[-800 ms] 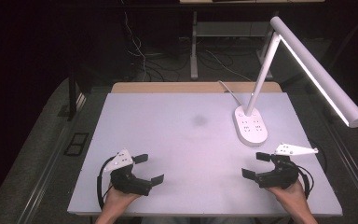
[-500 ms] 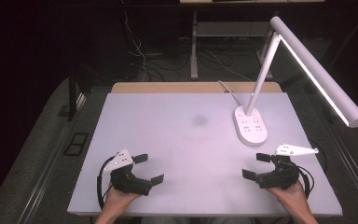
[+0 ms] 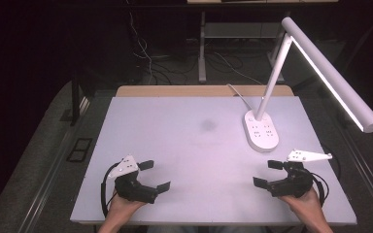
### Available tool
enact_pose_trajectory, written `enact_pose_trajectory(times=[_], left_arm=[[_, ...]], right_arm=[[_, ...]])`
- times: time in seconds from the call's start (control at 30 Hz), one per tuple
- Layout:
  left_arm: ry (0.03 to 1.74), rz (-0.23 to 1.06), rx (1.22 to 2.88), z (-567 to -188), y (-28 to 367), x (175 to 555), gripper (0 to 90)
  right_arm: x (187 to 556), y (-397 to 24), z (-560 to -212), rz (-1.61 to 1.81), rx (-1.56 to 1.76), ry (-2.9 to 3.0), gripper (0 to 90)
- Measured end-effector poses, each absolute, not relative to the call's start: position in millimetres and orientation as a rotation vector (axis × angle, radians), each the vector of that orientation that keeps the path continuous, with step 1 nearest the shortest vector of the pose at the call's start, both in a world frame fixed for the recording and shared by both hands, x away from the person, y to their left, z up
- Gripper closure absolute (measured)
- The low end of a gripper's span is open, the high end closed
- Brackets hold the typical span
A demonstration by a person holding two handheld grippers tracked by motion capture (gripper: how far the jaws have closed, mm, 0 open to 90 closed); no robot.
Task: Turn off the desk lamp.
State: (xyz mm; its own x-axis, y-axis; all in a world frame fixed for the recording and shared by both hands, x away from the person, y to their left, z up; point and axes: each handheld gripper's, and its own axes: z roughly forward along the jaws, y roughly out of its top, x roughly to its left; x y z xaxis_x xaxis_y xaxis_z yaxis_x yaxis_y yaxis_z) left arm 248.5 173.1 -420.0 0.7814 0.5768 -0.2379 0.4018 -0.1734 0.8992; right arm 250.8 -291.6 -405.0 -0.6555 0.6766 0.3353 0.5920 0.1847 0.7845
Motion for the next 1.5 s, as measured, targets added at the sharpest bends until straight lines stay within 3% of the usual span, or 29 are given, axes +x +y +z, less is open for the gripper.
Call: enact_pose_trajectory(times=[1.5], left_arm=[[0.746, 0.172, 1.82, -422, 170, 249, 0.0]], right_arm=[[295, -307, -363, 1.409, 1.253, 2.414, 0.8]])
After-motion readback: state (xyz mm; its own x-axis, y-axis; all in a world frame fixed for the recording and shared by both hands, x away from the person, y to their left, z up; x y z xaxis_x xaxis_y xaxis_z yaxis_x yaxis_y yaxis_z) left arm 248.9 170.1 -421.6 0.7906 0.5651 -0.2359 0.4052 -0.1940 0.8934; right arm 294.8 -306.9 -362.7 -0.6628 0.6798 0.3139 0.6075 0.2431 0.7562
